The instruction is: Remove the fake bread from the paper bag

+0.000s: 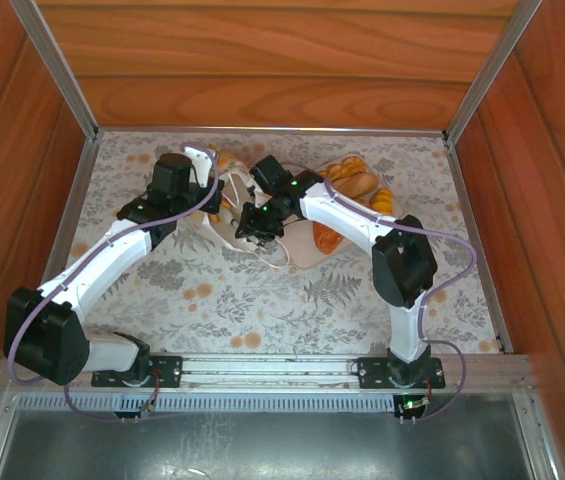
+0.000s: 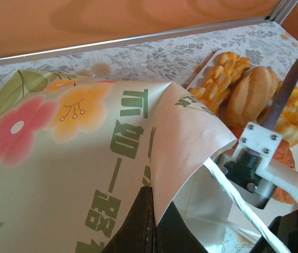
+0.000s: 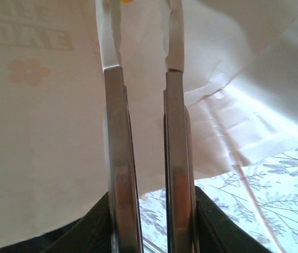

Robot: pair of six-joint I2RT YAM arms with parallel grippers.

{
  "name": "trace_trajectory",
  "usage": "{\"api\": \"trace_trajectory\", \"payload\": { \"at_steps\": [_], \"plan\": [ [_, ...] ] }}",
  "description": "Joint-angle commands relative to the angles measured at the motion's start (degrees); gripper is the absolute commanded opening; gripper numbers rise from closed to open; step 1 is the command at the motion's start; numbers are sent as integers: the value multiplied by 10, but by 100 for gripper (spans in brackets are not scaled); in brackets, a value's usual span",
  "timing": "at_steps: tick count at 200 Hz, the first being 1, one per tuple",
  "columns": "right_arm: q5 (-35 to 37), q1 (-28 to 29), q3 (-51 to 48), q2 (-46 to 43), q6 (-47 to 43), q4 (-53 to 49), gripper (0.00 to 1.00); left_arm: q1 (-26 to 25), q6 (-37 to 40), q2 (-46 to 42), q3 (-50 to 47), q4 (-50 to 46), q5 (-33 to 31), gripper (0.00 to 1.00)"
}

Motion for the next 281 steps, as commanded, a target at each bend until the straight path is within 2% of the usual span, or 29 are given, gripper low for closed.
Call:
{"api": "trace_trajectory", "payload": {
  "at_steps": [1,69,134,169,203,240,281],
  "plan": [
    [48,4,-8,-49,-37,-43,30,-4,-7,-6,-3,20,-9,0],
    [102,18,-24,-109,-73,-93,28,-5,-27,4,11,22,-30,0],
    [89,33,-45,-169,-97,-105,29,-4,-65,28,36,11,-82,0],
    [81,41,-63,-245,-106,-140,29,-3,-85,40,49,10,-108,0],
    [105,41,-80,-311,-105,-200,29,-3,-88,48,59,3,-116,0],
    [180,37,-74,-352,-112,-263,30,1,-83,34,52,2,-123,0],
    [293,5,-38,-312,-137,-356,30,2,-71,3,39,-6,-127,0]
  ]
}}
